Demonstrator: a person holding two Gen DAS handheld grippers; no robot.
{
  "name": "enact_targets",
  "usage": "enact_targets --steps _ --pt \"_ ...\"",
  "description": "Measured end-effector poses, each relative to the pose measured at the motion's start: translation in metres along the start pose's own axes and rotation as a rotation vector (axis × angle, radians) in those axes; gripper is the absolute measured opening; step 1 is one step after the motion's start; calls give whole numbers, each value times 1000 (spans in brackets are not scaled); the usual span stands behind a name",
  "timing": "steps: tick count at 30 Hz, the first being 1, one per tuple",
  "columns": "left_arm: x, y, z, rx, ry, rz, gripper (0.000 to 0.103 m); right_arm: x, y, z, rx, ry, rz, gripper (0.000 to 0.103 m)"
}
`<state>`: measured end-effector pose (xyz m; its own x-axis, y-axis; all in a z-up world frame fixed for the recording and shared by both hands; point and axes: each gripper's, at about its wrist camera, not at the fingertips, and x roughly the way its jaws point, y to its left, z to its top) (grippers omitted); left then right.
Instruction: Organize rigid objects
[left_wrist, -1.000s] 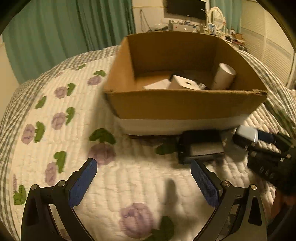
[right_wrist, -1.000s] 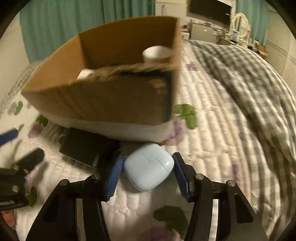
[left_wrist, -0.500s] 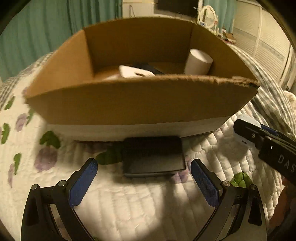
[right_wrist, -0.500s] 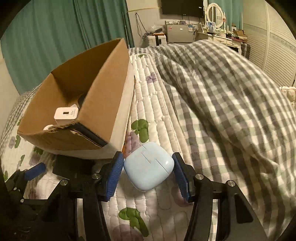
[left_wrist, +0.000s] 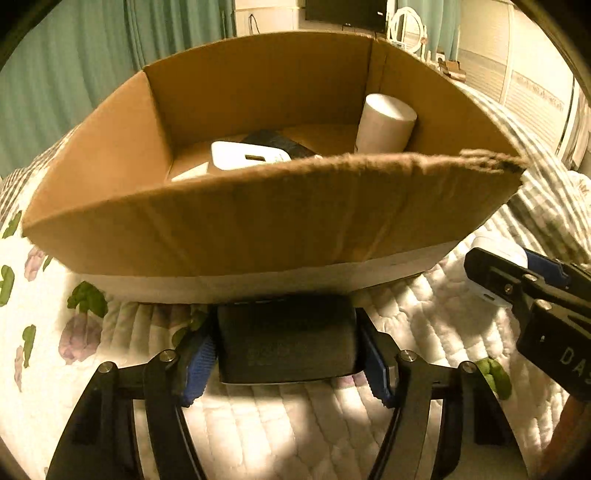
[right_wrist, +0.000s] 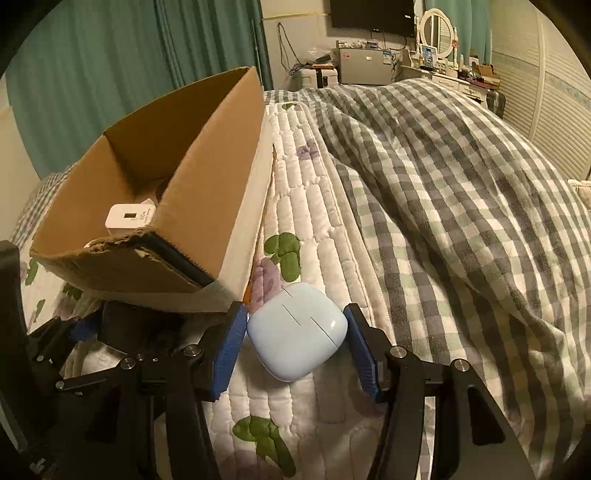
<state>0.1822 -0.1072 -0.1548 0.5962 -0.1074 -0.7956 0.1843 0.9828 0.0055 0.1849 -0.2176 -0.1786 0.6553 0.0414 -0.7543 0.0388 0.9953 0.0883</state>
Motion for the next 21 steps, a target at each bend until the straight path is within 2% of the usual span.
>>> enact_targets --steps 3,8,9,10,11,13,15,17,21 --pt "-15 6 -4 -29 -8 -58 69 -11 6 2 -26 -2 -7 54" --pt "-47 13 -9 -48 -42 -72 69 -42 20 8 -88 -31 -16 52" --pt "-55 16 -8 -45 -51 -75 69 -48 24 9 -102 -37 -19 29" --pt "-65 19 -8 -41 -65 -74 69 -55 27 10 -116 -47 -18 19" --pt "-74 24 -8 -43 -78 -73 69 -60 30 11 -121 -32 -2 17" --pt "-88 33 -9 -53 -90 -81 69 -67 37 9 -140 -23 -19 0" --pt "-93 37 -9 -53 -91 -77 69 -57 42 3 -168 30 0 0" --pt "-95 36 -9 -44 -95 -54 69 -52 37 -5 -135 46 34 0" --pt "-93 48 -12 -69 -84 -62 69 -54 33 -13 -113 50 79 0"
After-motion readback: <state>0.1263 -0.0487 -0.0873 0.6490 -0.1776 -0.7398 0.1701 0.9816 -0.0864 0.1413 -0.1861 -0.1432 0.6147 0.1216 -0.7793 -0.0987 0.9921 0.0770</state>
